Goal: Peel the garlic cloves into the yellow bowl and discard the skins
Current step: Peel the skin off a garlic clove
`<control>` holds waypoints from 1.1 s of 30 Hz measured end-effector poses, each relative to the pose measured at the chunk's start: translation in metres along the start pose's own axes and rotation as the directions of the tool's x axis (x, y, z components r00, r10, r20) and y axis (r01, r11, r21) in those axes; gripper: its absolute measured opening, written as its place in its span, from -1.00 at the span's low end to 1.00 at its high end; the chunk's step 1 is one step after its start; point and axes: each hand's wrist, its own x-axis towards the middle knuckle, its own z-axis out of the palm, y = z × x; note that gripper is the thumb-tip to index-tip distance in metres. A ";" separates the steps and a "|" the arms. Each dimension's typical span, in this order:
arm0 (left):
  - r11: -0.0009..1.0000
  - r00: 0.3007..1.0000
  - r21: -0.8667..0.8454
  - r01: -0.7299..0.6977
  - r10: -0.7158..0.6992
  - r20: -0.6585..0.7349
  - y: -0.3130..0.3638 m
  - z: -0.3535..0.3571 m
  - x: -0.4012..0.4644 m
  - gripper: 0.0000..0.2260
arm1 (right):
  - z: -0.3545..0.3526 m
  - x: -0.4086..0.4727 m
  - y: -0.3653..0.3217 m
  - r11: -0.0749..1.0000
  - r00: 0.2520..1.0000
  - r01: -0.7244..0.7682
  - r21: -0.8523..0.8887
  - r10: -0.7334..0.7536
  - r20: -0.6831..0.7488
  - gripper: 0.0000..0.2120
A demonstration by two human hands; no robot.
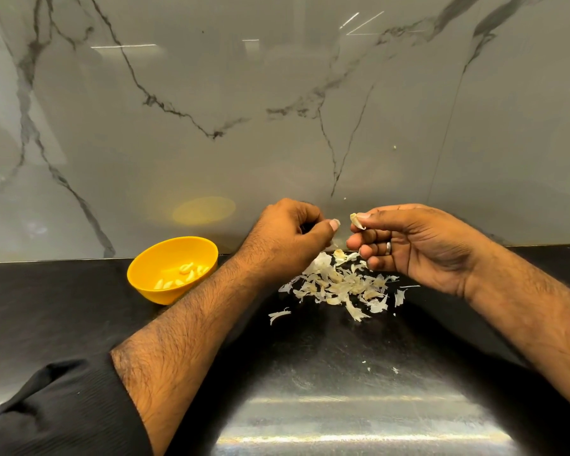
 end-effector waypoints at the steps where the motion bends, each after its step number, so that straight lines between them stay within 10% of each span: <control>1: 1.000 1.000 0.016 -0.004 0.004 -0.006 -0.001 -0.001 0.001 -0.78 | 0.000 0.000 0.000 1.000 1.000 0.001 0.004 -0.001 -0.003 -0.71; 33: 0.919 0.948 0.258 -0.299 0.317 -0.030 0.007 0.000 -0.004 -0.84 | 0.003 0.001 0.004 0.999 0.998 0.011 -0.042 -0.014 -0.056 -0.81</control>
